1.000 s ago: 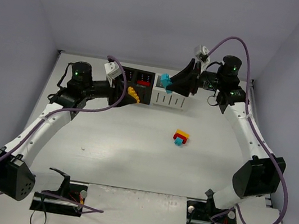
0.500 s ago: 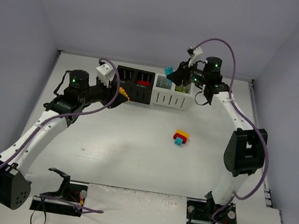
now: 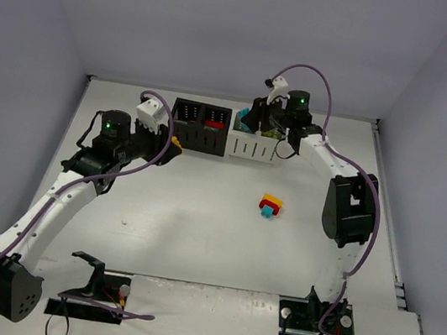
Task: Sort the legos into containers by color
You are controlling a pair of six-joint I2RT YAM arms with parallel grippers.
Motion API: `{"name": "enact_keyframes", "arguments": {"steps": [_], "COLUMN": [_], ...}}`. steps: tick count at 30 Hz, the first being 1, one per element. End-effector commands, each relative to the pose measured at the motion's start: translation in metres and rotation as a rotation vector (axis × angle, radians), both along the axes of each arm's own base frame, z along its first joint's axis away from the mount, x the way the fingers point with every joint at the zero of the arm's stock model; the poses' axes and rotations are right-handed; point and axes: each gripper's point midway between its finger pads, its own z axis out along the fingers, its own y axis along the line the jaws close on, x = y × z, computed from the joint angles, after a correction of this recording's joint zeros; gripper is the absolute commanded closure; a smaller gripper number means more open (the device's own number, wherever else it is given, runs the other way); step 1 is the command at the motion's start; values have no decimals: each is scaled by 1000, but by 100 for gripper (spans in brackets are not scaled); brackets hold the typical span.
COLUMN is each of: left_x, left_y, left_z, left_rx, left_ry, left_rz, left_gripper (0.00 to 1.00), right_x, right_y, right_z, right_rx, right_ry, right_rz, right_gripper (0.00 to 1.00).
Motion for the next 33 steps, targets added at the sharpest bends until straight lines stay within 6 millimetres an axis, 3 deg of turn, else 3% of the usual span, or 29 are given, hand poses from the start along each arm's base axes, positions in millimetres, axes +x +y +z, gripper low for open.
{"name": "enact_keyframes", "arguments": {"steps": [1,6,8,9,11,12,13,14,15,16,17,18,24,25,27,28,30,31,33], "left_x": [10,27,35,44,57,68,73,83,95,104,114,127,175,179,192,194,203,207,211], "left_y": [2,3,3,3,2,2,3,3,2,5,5,5,6,7,6,7,7,7,5], "left_z": [17,18,22,16,28,20,20,35,25,23,35,20,7,2,-4,-9,-18,-14,-19], "left_rx": [-14,-1,0,12,14,33,40,38,54,67,68,92,160,170,184,194,212,211,216], "left_ry": [-51,-50,-56,-37,-49,-27,-19,-46,-23,-21,-42,-8,11,24,39,53,63,55,66], "left_rz": [32,72,81,95,111,128,139,153,168,196,211,228,287,296,307,313,325,327,325], "left_gripper": [100,100,100,100,100,100,100,100,100,100,100,98,97,89,84,80,73,69,55], "right_x": [18,11,7,4,-1,-4,-6,-10,-15,-17,-21,-29,-59,-63,-72,-78,-88,-93,-101], "right_y": [3,2,0,-2,-6,-13,-17,-21,-30,-37,-42,-50,-88,-92,-100,-103,-104,-105,-105], "right_z": [54,62,70,83,90,107,112,108,125,125,127,126,105,101,99,88,84,73,67], "right_rx": [43,41,45,53,53,54,51,43,54,55,61,59,52,51,60,51,55,51,49], "right_ry": [-165,-171,-181,-203,-211,-244,-251,-244,-263,-258,-251,-243,-152,-138,-120,-95,-83,-56,-38], "right_rz": [-15,-6,-11,-18,-35,-64,-83,-100,-144,-174,-200,-225,-379,-397,-426,-432,-425,-427,-423], "right_gripper": [49,34,33,33,33,33,33,33,33,33,33,33,33,33,33,33,33,33,33]}}
